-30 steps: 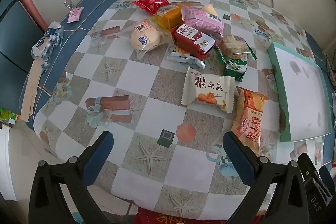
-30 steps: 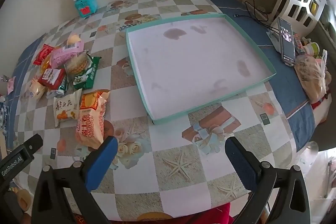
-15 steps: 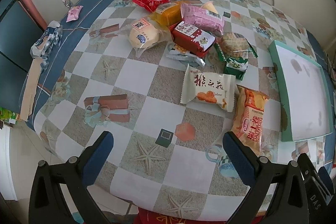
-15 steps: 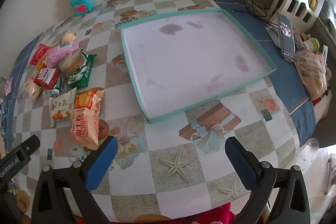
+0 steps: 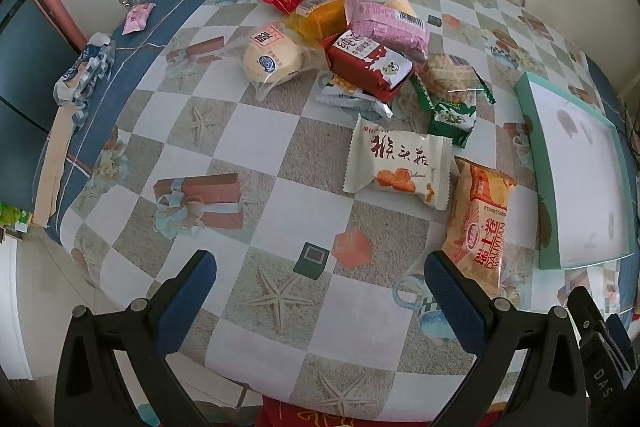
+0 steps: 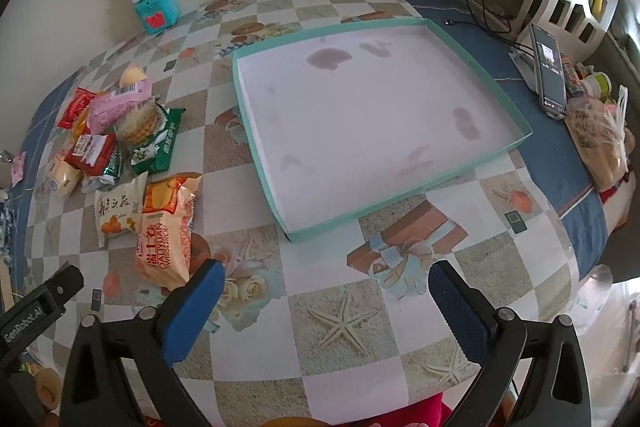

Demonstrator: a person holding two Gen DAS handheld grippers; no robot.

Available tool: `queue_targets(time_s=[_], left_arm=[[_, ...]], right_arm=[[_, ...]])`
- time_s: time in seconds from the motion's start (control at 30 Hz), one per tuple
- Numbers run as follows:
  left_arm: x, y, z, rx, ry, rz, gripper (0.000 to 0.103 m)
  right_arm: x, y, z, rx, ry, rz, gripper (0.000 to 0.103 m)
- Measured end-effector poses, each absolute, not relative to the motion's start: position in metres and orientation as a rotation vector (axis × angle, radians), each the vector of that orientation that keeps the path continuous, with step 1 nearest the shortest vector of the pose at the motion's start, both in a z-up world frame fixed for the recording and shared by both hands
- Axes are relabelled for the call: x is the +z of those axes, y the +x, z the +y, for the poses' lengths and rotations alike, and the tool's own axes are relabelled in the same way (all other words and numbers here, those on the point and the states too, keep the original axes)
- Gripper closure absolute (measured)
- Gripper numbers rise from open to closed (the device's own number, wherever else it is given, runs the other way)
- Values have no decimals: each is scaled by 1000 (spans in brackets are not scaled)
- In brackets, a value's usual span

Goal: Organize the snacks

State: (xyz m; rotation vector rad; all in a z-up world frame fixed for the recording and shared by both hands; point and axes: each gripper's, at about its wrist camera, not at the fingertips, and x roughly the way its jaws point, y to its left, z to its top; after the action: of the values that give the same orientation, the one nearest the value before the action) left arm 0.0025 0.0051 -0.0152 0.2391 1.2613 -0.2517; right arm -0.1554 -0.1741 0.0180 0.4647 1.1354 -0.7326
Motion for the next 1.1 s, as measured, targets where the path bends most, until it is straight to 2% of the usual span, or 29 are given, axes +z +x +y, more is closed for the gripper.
queue_targets(time_s=[1.1], left_arm=[[-21,12,10,-249,190,1260,0]], right_arm=[[19,-144,-167,-684,434,1112,0]])
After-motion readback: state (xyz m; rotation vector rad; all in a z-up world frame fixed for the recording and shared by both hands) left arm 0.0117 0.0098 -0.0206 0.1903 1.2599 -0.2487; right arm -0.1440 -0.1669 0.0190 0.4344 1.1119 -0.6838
